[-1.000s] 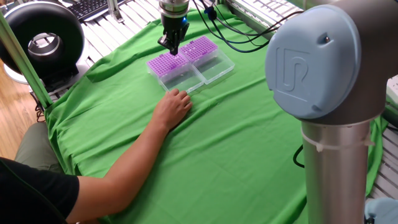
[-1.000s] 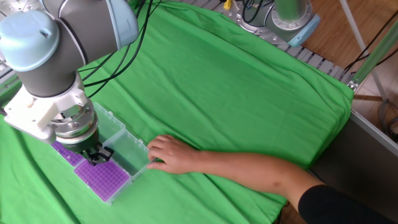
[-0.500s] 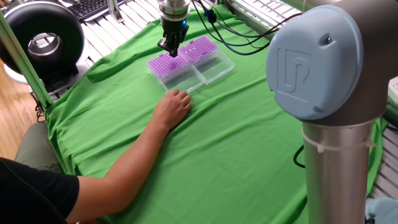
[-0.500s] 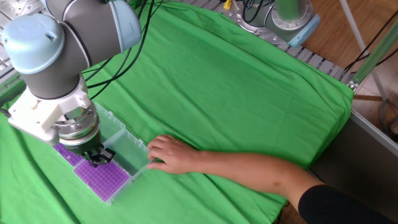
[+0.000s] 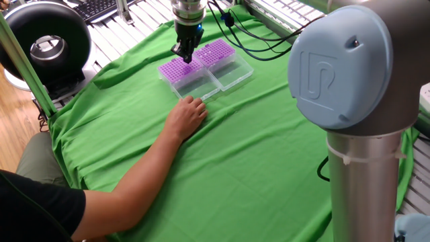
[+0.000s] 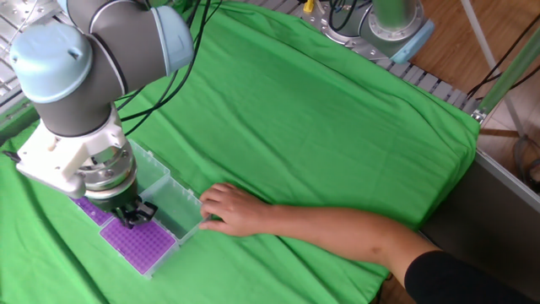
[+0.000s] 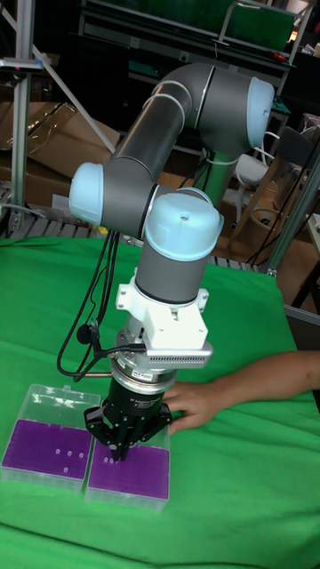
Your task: Insert a small pipette tip into the holder for small pipette tips
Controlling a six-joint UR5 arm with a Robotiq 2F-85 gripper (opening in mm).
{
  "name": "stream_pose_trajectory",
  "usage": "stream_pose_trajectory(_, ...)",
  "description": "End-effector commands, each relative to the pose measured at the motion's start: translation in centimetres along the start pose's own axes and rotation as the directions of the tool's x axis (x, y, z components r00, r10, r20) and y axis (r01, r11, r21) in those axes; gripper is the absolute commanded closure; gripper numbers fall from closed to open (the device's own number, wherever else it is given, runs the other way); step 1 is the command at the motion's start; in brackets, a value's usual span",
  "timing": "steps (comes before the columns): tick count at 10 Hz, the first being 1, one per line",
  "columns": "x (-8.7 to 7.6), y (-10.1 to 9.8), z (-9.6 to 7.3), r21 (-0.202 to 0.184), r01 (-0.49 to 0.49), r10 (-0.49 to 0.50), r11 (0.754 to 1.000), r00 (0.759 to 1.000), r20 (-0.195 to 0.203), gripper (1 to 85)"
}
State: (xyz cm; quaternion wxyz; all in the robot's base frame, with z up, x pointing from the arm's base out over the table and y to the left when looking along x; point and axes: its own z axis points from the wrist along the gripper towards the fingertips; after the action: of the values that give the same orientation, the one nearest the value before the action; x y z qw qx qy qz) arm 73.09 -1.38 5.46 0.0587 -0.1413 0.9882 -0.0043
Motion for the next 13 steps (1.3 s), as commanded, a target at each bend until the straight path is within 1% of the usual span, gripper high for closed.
stream_pose_trajectory(1,0.2,0.0,0.0,-0.010,0.027,-0.027,1.000,1.000,-0.002,63.7)
stream_pose_trajectory(3,0.2,-0.1,-0.2,-0.015,0.031,-0.032,0.999,0.999,-0.002,63.0)
stream_pose_trajectory(4,0.2,-0.7,-0.5,-0.014,0.046,-0.046,0.999,0.999,-0.009,63.3)
stream_pose_trajectory(6,0.3,-2.5,-1.3,-0.009,0.097,-0.097,0.995,0.995,-0.019,64.0)
stream_pose_trajectory(7,0.3,-3.5,-1.5,-0.014,0.116,-0.117,0.993,0.993,-0.019,64.3)
stream_pose_trajectory(10,1.0,-6.1,-1.7,-0.034,0.163,-0.163,0.986,0.987,-0.013,64.3)
stream_pose_trajectory(13,2.2,-7.3,-1.1,-0.061,0.193,-0.194,0.979,0.981,-0.009,63.7)
